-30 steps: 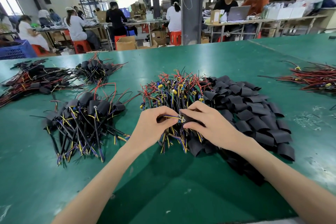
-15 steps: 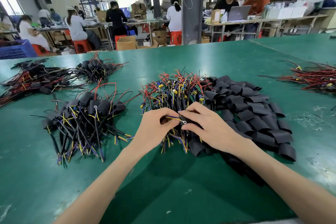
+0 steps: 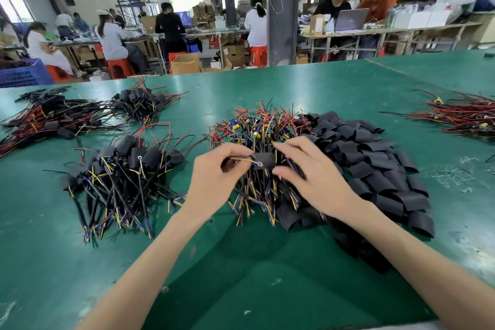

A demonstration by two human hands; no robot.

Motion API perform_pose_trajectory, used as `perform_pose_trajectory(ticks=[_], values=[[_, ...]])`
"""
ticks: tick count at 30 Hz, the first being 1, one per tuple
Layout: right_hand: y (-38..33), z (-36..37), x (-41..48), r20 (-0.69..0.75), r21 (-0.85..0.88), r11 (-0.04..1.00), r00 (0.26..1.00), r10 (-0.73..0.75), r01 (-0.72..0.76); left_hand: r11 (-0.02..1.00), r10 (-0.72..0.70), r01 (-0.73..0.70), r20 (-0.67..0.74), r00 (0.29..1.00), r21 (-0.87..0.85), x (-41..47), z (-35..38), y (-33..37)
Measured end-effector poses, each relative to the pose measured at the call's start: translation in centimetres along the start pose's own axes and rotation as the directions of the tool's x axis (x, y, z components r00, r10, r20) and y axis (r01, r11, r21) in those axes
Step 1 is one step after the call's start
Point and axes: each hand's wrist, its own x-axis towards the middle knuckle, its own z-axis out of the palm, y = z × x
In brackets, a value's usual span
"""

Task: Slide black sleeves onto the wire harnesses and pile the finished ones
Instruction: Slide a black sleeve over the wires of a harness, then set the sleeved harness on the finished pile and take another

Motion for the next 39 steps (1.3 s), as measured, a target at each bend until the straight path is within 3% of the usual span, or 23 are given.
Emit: perform_pose_trajectory(ticks=[2,6,9,13,16,19,22,27,31,33,36,39], values=[[0.9,-0.7,0.4,-0.126,-0.03,0.996,0.989,0.078,-0.082,0.999,0.031,-0.03,-0.121,0.992,0.016,0.7,-1.3,-0.1],[3.7,-2.1,0.7,-0.317,-0.032,0.953,0.908,0.275,-0.3,0.976,0.141,-0.069,-0.362,0.922,0.206,2.2,-5.0,-1.4],[5.4,-2.6,0.5,-0.337,-0.079,0.892,0.854,0.396,-0.445,0.966,0.17,-0.047,-0.482,0.859,0.256,2.8,-7.3,-2.8],[6.6,-2.7,0.2,-0.244,-0.187,0.801,0.817,0.523,-0.568,0.954,0.132,0.064,-0.6,0.789,0.294,2.9,-9.3,-5.1],[6.8,-2.6,-0.1,-0.149,-0.266,0.772,0.815,0.559,-0.578,0.873,-0.047,0.313,-0.573,0.818,0.375,2.3,-10.2,-6.9],[7.2,-2.4,-0.3,-0.093,-0.332,0.758,0.819,0.567,-0.562,0.71,-0.211,0.492,-0.513,0.832,0.505,1.8,-10.6,-8.5],[7.8,-2.1,-0.2,-0.058,-0.359,0.773,0.839,0.541,-0.524,0.587,-0.275,0.515,-0.445,0.852,0.624,1.8,-10.4,-9.1],[8.3,-0.5,1.1,0.069,-0.458,0.826,0.914,0.4,-0.327,0.538,-0.259,0.539,-0.482,0.837,0.648,1.9,-10.0,-8.7],[9.2,1.1,2.1,0.208,-0.523,0.803,0.872,0.443,-0.284,0.547,-0.232,0.573,-0.548,0.804,0.61,1.8,-9.6,-8.1],[9.7,1.5,2.1,0.22,-0.565,0.778,0.857,0.465,-0.277,0.612,-0.18,0.54,-0.563,0.807,0.578,2.2,-8.9,-7.4],[9.9,1.4,2.3,0.149,-0.617,0.741,0.886,0.439,-0.264,0.759,-0.127,0.379,-0.451,0.883,0.529,4.0,-6.7,-6.0],[9.7,1.4,2.9,0.109,-0.638,0.714,0.883,0.457,-0.29,0.879,-0.192,0.292,-0.281,0.94,0.377,6.3,-3.3,-4.4]])
